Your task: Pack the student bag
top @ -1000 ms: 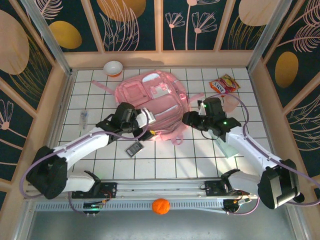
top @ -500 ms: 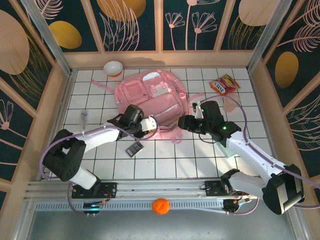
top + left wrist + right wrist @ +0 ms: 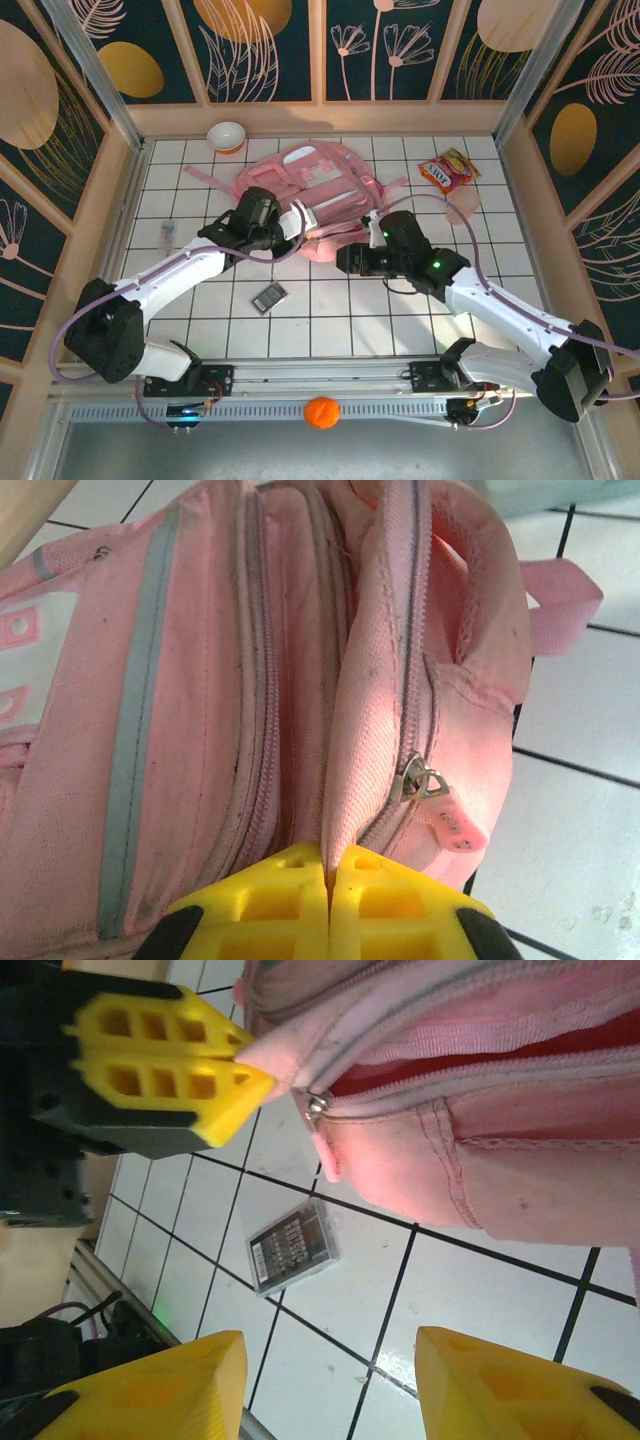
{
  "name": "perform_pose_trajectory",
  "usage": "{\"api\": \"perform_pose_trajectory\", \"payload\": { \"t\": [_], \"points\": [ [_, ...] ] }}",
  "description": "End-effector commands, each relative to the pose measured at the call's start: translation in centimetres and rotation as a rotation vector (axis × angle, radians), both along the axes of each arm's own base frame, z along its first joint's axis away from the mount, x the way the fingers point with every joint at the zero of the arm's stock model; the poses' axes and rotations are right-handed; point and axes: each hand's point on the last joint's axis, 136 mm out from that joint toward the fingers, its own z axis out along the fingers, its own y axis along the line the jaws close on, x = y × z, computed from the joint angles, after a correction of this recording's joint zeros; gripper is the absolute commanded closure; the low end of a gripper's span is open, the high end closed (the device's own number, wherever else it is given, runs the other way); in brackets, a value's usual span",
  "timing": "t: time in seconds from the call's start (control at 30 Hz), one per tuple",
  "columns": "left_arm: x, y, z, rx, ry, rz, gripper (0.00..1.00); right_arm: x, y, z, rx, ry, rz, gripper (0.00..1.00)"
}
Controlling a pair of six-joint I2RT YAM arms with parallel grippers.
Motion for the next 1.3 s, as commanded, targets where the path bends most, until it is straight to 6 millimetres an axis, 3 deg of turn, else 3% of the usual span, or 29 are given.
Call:
{"api": "perform_pose_trajectory", "payload": {
  "t": [0.0,0.37,0.57,0.83,0.9,1.1,1.27],
  "points": [
    [0.8,-2.2,5.5,-0.176,0.02,0.014,1.0,1.2,1.2,1.4,0.0,-0.046,-0.061,0.52],
    [0.0,-4.2,6.2,-0.305,0.22,0.008,1.0,4.7,2.9,3.2,0.001,-0.134,-0.25,0.6],
    [-0.4,-4.6,7.2,-0.355,0.244,-0.01,1.0,6.8,1.6,1.5,-0.096,-0.099,-0.389,0.67],
    [-0.5,-5.3,9.0,-0.415,0.253,-0.036,1.0,7.2,0.6,-0.6,-0.2,-0.072,-0.438,0.72],
    [-0.4,-5.3,9.4,-0.421,0.245,-0.035,1.0,7.3,-0.1,-1.3,-0.25,-0.06,-0.463,0.79],
    [0.4,-4.8,8.4,-0.378,0.224,0.014,1.0,6.9,-2.2,-2.0,-0.338,-0.055,-0.496,0.93],
    [0.5,-4.5,8.5,-0.373,0.216,0.031,1.0,6.7,-4.0,-2.6,-0.371,-0.028,-0.532,0.97]
  ]
}}
